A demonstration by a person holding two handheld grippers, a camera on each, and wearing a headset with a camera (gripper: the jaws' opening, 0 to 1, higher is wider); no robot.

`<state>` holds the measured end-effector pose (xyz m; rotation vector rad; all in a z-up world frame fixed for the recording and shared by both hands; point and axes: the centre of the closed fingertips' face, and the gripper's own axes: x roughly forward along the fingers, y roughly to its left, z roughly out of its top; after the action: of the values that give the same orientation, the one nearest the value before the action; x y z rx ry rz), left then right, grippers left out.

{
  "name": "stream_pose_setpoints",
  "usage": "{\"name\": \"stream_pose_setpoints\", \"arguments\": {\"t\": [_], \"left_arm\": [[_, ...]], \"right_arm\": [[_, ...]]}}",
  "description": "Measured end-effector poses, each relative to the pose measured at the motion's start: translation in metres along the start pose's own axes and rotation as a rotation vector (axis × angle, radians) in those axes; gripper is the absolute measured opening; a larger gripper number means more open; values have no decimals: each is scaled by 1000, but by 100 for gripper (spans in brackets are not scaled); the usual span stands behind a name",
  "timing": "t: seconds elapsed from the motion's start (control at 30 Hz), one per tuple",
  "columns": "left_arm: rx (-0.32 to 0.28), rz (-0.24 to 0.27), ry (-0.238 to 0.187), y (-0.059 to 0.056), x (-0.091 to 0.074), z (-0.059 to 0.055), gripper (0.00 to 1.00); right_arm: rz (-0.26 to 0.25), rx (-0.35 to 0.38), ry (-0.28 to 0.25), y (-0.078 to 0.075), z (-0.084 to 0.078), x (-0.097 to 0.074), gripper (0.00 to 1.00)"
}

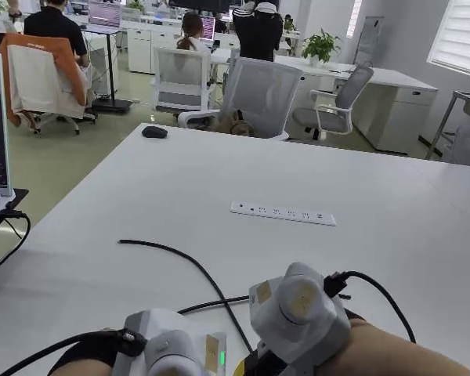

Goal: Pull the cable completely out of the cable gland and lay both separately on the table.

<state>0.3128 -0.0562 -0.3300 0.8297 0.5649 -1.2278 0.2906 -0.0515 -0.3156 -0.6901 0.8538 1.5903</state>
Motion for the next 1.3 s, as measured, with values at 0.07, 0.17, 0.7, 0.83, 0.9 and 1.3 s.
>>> {"name": "stream_pose_setpoints", "arguments": {"t": [0.07, 0.17, 0.7, 0.83, 0.9, 1.3], "left_arm": [[5, -2, 3, 0, 1, -2, 18], [-21, -10, 3, 2, 2, -6, 18], [-289, -103, -34, -15, -1, 4, 18], [-327, -120, -48, -18, -2, 6, 18], [-331, -123, -46, -19, -2, 6, 18], [-76, -31, 12, -12, 0, 9, 18]], "right_arm": [[6, 3, 0, -1, 0, 1, 13], [-6, -7, 6, 2, -1, 2, 13], [-249, -281, 44, 3, 0, 6, 12], [-303, -298, 44, 3, 1, 6, 12], [-312, -286, 37, 2, 1, 6, 12], [-197, -110, -7, -5, -2, 0, 15]]}}
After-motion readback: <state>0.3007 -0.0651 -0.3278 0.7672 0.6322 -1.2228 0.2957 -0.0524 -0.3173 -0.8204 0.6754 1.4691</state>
